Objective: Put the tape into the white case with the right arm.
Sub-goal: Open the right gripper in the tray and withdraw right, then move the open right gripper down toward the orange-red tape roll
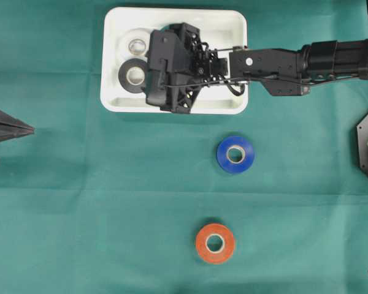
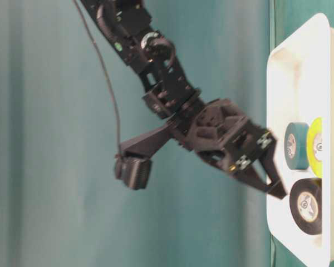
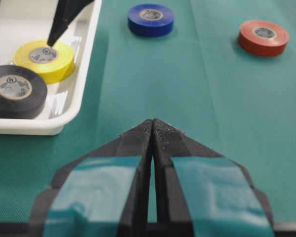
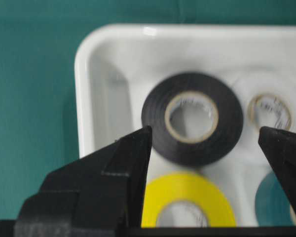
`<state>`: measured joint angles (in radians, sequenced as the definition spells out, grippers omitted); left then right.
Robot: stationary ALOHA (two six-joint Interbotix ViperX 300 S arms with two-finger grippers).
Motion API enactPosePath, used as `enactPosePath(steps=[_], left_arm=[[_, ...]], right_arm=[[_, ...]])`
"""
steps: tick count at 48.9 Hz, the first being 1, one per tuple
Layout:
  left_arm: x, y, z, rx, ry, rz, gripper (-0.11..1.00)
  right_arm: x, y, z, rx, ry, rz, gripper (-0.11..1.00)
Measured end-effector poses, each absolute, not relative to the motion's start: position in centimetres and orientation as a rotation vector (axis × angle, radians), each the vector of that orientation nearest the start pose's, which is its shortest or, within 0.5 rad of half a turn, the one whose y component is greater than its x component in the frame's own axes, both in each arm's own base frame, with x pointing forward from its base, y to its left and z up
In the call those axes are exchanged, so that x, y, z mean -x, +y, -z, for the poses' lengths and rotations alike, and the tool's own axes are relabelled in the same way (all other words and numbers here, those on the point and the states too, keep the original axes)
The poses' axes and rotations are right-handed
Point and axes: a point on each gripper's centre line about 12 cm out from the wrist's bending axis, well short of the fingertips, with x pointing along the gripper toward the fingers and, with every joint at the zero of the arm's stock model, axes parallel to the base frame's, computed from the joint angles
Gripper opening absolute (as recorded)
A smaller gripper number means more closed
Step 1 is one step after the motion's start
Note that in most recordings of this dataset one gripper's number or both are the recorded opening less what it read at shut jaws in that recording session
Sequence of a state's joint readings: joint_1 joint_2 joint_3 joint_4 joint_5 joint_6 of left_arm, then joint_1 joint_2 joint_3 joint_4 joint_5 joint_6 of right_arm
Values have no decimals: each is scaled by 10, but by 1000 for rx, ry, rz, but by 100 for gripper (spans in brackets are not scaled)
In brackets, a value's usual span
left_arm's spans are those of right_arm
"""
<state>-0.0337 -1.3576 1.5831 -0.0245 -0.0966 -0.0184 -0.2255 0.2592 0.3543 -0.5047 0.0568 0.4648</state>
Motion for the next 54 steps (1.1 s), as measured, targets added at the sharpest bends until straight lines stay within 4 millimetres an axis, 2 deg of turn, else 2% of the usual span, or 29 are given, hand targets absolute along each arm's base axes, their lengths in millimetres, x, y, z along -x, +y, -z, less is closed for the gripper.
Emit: enactPosePath(steps=[12,34,54], left_arm=[[-129,-4,-166,40,130,29,0],[-129,-4,-166,42,130,28,0],[-129,-4,-166,40,130,29,0]], right_arm=[[-423,-101,-168,-29,677,231,66],[-345,-82,-167,-44,714,226,66],[-286,-65,-163,-52,687,199,66]])
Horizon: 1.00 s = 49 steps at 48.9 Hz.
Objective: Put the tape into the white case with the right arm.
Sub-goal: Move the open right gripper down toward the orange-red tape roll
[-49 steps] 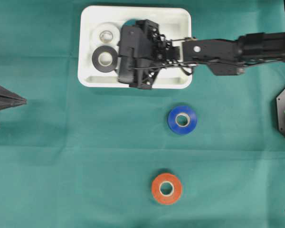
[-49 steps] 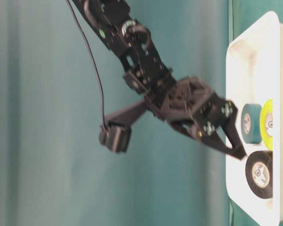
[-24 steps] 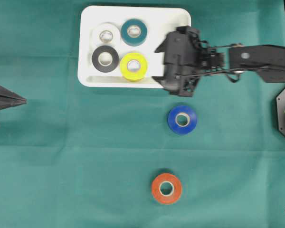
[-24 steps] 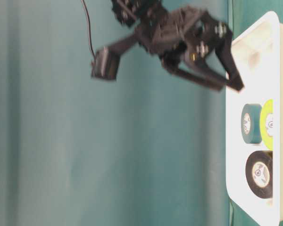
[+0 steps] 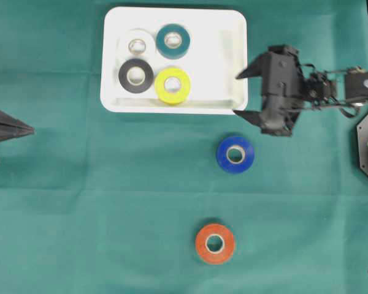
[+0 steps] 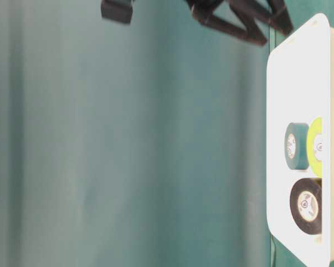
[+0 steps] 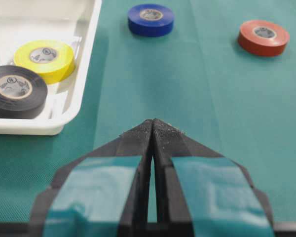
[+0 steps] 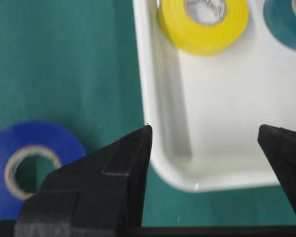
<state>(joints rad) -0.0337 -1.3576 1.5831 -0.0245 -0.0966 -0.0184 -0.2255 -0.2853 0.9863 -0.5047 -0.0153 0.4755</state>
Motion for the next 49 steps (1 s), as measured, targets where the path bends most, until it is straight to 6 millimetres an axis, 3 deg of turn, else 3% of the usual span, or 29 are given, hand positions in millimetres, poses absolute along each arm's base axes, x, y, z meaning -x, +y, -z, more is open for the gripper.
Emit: enactPosePath(steps=[23,39,49], left_arm=[[-129,-4,-166,40,130,29,0],[-129,-4,-166,42,130,28,0],[-129,-4,-166,42,130,28,0]], right_arm=[[-241,-52,-161,-56,637,183,65],[-240,-48,-162,-81,608,170,65],[-240,-32,-159,-67,602,102,65]])
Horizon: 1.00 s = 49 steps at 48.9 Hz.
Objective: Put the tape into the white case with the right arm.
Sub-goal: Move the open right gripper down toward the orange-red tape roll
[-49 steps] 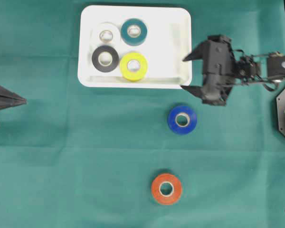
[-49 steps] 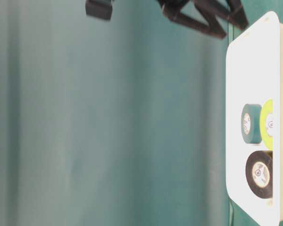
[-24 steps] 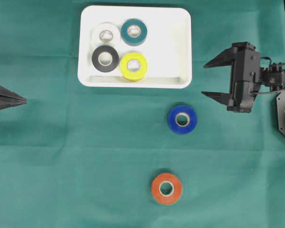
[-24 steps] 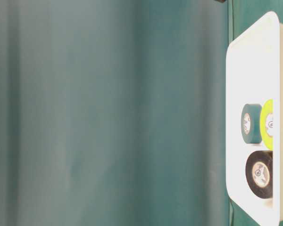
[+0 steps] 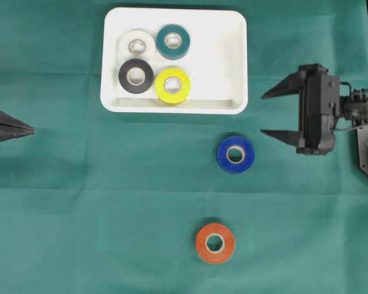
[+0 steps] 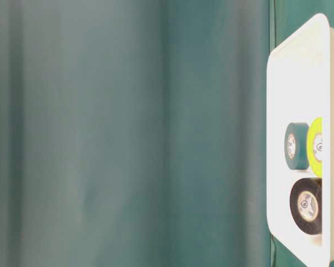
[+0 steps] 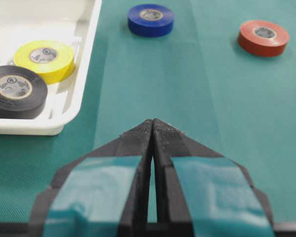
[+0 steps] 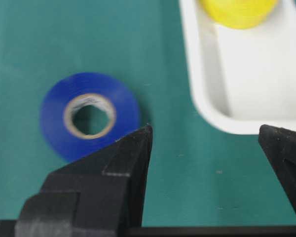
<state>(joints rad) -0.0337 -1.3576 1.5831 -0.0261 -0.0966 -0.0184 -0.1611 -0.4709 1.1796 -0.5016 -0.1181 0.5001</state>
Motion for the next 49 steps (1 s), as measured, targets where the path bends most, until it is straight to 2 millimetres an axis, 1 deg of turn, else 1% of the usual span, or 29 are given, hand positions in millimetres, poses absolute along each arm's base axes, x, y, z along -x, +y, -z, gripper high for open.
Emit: enactPosePath(steps=[17,25,30,49], left_arm=[[-129,-4,-166,42,130,28,0],[-129,-4,-166,40,130,29,0],[-129,-4,-166,42,130,27,0],[-129,-4,-166,42,130,27,0]], right_arm=[[-237,6,-153,-21,622,-51,65],[-236,18,-153,-5,624,-100,65],[-235,20,-152,-1,627,-111,64],[-236,21,-152,2,629,-113,64]])
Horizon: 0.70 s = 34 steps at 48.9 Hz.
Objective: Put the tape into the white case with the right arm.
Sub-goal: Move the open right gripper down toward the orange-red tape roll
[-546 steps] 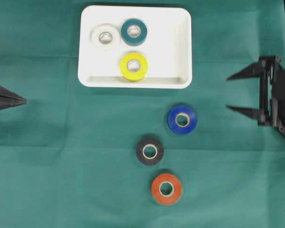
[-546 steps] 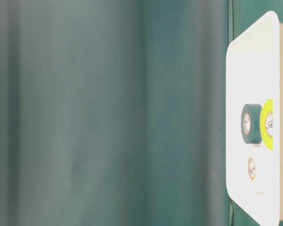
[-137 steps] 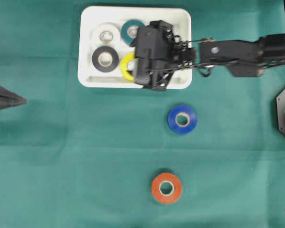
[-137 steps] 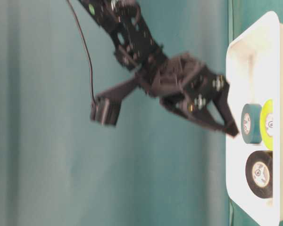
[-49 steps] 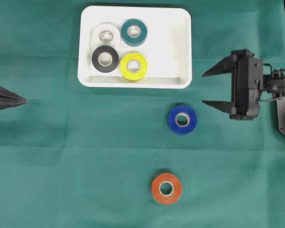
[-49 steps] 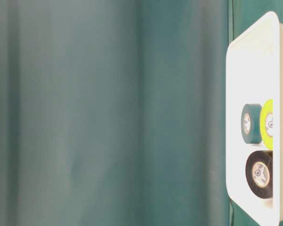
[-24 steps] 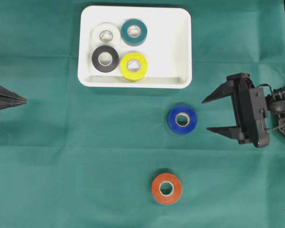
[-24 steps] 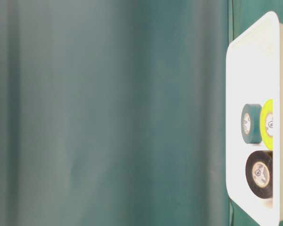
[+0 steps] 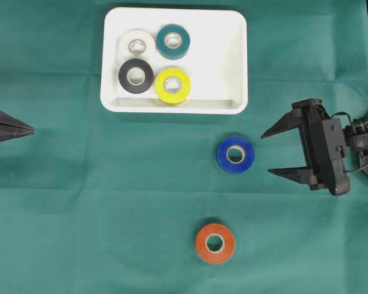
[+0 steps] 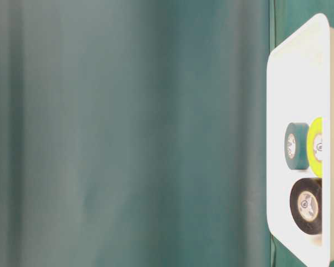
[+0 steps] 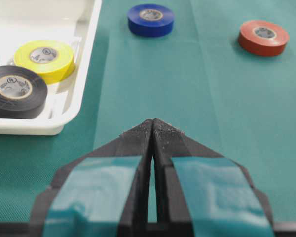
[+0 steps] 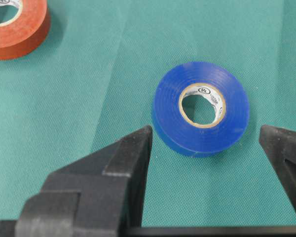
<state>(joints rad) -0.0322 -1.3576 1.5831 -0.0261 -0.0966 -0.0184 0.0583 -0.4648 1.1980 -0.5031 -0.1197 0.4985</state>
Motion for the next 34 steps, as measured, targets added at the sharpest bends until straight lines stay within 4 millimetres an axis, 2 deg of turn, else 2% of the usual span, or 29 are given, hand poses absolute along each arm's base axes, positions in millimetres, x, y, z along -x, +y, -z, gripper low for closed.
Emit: enactPosePath(steps=[14,34], left_arm=[[-129,-4,-166,42,130,28,0],[-129,-4,-166,42,130,27,0]], right_arm=[[-255,26,-147,11,658,-134,64],[-296,58,-142,42,679,-231,64]])
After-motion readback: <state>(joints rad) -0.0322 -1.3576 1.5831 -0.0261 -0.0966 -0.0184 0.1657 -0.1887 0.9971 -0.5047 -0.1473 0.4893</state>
